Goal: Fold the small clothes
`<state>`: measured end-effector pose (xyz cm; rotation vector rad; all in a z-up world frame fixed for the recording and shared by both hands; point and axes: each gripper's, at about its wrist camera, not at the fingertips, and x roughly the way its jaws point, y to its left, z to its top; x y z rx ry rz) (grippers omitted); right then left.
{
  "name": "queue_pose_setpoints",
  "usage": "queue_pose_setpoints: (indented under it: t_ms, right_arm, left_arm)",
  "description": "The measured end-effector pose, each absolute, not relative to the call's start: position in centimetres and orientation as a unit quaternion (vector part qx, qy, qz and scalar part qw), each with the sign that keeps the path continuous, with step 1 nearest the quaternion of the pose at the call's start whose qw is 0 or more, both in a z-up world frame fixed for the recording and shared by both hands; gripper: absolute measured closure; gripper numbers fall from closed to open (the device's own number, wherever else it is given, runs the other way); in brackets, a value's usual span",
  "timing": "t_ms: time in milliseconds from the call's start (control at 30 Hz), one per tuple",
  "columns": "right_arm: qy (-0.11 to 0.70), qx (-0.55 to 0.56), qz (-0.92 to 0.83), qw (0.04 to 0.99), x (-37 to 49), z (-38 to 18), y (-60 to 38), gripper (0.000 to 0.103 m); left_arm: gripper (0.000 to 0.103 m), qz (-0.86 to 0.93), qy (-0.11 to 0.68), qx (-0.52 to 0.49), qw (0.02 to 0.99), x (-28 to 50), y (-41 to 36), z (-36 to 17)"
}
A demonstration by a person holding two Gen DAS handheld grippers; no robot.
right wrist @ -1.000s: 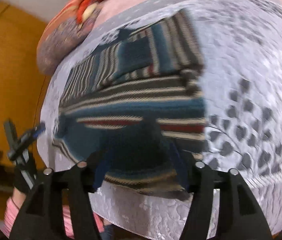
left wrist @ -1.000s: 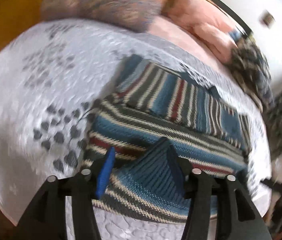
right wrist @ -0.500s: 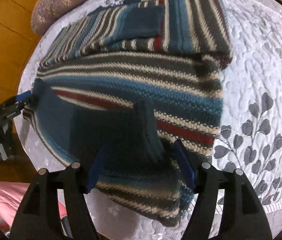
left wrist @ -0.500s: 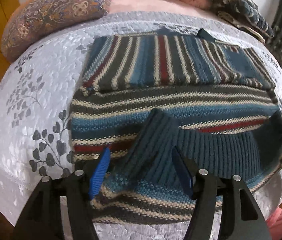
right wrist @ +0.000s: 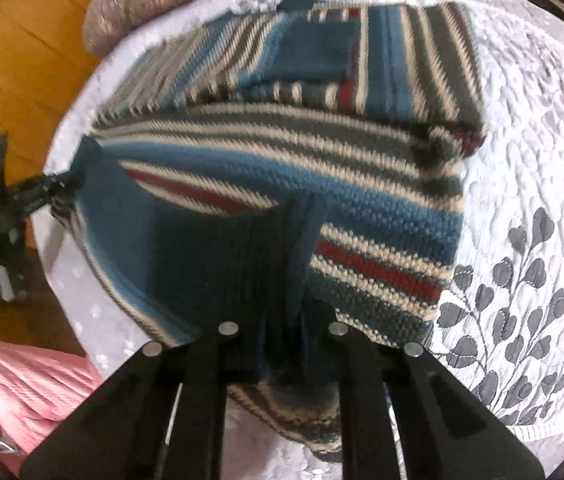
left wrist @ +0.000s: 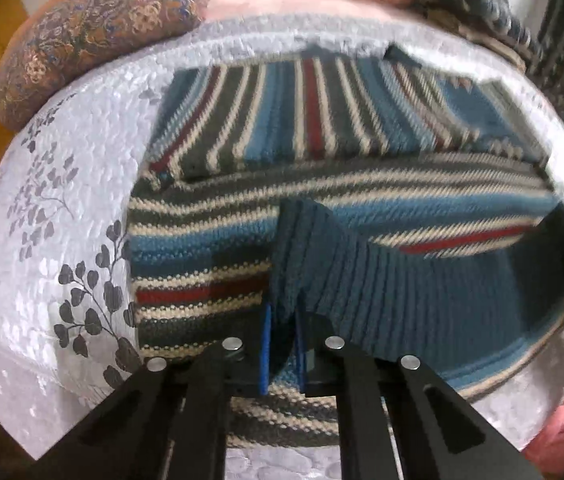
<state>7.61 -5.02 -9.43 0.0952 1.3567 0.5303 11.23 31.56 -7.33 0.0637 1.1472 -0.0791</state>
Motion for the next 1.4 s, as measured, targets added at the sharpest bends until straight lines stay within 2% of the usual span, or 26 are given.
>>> queue_pose_setpoints:
  t_ms: [367, 633, 767, 1067, 1400]
  right_arm:
    - [0.536, 0.125, 0.238, 0.800, 11.1, -2.7, -8.4, 0.092]
    - [0.478, 0.177, 0.214, 0.833, 17.9, -0.5, -9.5, 0.092]
    - [0.462, 0.201, 0.192, 0.842, 21.9, -1.8, -10.7, 0.092]
    - [0.483, 0.206, 0.166, 0.835, 29.1, -8.7, -9.6, 0.092]
    - [0.516, 0.199, 0.138, 0.821, 29.8, -12.4, -9.9, 0.092]
  left_arm:
    - [0.094, 0.008, 0.419, -0.045, 0.907, 14.1, 33.3, -0.3]
    - [0.094, 0.022, 0.372, -0.052, 0.927, 20.7, 32.9, 1.4]
    - [0.094, 0.019, 0.361, -0.089, 0.928, 23.9, 33.7, 0.0]
    - [0.094, 0.036, 0.396, -0.067, 0.915, 30.2, 33.7, -6.1]
    - [0.093, 0.054, 0.450, -0.065, 0.889, 32.6, 34.6, -10.7]
